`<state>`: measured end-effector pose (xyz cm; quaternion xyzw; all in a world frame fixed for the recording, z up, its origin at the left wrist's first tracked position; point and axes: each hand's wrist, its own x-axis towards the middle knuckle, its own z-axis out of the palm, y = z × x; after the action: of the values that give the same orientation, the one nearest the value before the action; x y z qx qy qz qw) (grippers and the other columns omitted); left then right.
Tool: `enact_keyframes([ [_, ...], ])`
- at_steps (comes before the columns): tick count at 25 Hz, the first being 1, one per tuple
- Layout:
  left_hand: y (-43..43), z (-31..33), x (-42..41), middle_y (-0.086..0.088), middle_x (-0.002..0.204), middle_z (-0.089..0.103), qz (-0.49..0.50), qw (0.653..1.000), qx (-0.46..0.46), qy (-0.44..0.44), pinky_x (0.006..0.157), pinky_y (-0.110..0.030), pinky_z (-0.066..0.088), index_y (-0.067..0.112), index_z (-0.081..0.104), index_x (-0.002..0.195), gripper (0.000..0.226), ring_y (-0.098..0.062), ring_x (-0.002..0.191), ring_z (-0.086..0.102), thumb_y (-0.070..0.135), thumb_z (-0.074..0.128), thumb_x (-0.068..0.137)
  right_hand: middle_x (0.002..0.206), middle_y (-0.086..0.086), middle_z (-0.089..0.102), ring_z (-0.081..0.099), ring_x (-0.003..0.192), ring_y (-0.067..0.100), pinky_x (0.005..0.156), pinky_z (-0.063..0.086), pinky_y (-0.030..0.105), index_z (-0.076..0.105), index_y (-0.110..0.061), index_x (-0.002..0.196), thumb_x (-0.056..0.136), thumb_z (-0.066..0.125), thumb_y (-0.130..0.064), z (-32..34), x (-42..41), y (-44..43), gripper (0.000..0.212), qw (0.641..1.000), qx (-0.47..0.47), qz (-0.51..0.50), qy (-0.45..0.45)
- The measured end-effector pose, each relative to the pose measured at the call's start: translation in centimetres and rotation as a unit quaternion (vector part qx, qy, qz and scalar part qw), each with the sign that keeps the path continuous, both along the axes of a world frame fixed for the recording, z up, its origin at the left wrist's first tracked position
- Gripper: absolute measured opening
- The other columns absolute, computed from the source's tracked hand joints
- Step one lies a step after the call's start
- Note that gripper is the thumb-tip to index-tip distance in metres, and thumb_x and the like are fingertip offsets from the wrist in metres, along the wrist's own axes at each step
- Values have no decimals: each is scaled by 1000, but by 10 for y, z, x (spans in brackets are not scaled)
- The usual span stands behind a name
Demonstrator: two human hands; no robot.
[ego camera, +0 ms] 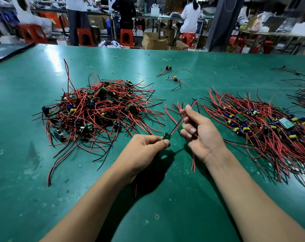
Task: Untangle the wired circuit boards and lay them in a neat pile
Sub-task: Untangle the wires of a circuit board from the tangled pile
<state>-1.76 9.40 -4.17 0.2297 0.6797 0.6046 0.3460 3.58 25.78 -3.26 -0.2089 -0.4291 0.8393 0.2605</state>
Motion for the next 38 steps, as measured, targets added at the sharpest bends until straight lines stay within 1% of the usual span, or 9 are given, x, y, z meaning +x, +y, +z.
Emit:
enact_keyframes([
  [4,-3,2,-2,10,44,33,-15,1000,-18,-5,37,-15,19,11,74,90,16,-7,37,22,24,66,92,62,-2,51,29,36,1,35,24,14,59,-12,78,94,63,-12,2,1,7,17,998,-21,-47,29],
  [8,-5,4,-3,7,47,26,-40,999,-24,-16,36,-15,19,7,73,92,18,-7,39,18,23,65,92,63,-2,58,30,36,3,37,25,15,58,-15,74,89,69,-1,-2,1,14,23,988,68,-140,11],
  [14,-6,5,-2,2,53,23,-54,998,-21,-18,37,-16,17,10,72,85,15,-10,42,17,21,65,92,67,-7,64,33,39,6,39,30,18,70,-12,86,89,70,-1,-10,1,13,11,968,154,-196,-29],
  [20,-6,5,-2,3,52,23,-56,998,-30,-13,37,-16,18,2,71,92,20,-11,43,17,22,65,92,71,-4,61,37,39,1,38,34,15,71,-13,95,92,66,-4,-8,3,13,10,958,187,-206,-63],
  [24,-6,6,-2,3,52,23,-56,998,-32,-18,37,-16,18,10,72,84,15,-11,42,17,21,65,92,72,-3,60,44,40,-2,40,33,9,72,-15,91,94,62,-3,-7,2,13,16,955,206,-194,-85],
  [29,-6,6,-3,3,53,22,-58,997,-26,-35,36,-15,18,12,71,80,16,-10,42,17,20,65,92,74,4,61,28,36,3,34,25,15,72,-14,91,96,64,-11,-4,6,17,10,959,181,-200,-84],
  [33,-5,4,-3,4,51,24,-55,997,-24,-39,37,-15,18,13,71,79,16,-9,41,17,21,66,91,78,5,62,31,37,2,33,29,14,71,-14,90,96,63,-9,-6,5,15,11,956,190,-209,-74],
  [36,-6,3,-4,5,51,26,-36,998,-13,-51,38,-15,18,11,72,85,15,-8,40,18,22,66,91,76,-2,66,30,36,4,34,24,16,69,-14,90,96,67,-19,-5,6,15,8,965,171,-183,-73],
  [38,-6,0,-5,4,51,26,-10,998,6,-64,38,-15,18,9,70,86,17,-8,39,18,24,65,91,82,-1,68,30,36,5,35,24,16,68,-12,88,95,68,-24,-5,7,16,14,971,162,-157,-75],
])
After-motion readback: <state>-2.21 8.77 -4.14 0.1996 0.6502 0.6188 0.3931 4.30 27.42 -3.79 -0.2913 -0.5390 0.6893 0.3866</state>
